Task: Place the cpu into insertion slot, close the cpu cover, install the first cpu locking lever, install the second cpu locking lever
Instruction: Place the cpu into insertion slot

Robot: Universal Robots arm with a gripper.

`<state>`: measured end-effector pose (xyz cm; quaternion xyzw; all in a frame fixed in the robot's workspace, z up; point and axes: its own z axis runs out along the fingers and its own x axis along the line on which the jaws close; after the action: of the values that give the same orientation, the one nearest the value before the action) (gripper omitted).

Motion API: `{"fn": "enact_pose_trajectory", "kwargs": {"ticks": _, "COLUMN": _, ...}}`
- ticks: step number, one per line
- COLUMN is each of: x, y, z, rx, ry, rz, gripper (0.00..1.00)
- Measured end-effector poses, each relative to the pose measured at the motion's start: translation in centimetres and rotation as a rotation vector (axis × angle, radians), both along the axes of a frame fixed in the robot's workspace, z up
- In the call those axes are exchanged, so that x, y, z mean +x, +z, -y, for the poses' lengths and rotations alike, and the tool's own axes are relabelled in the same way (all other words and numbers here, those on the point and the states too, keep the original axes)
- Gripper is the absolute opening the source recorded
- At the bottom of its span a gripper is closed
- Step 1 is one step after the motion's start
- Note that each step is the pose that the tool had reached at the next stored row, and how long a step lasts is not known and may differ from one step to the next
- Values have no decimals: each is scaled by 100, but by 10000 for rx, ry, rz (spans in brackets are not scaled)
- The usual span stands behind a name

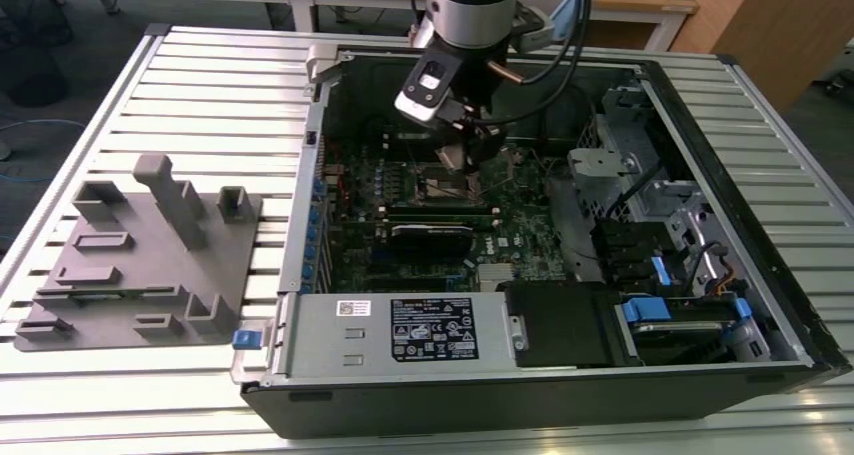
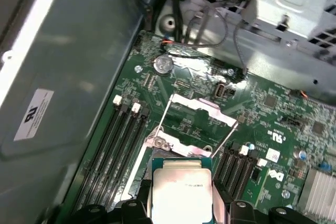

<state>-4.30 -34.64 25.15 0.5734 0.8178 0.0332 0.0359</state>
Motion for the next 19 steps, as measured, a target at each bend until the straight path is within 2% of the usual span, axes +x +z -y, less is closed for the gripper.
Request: {"fn": "enact_pose_trajectory", "kwargs": {"ticks": 19, "x": 0, "y": -32, "z": 0, "rx": -1, "ry": -3460, "rz": 0, "gripper": 54}}
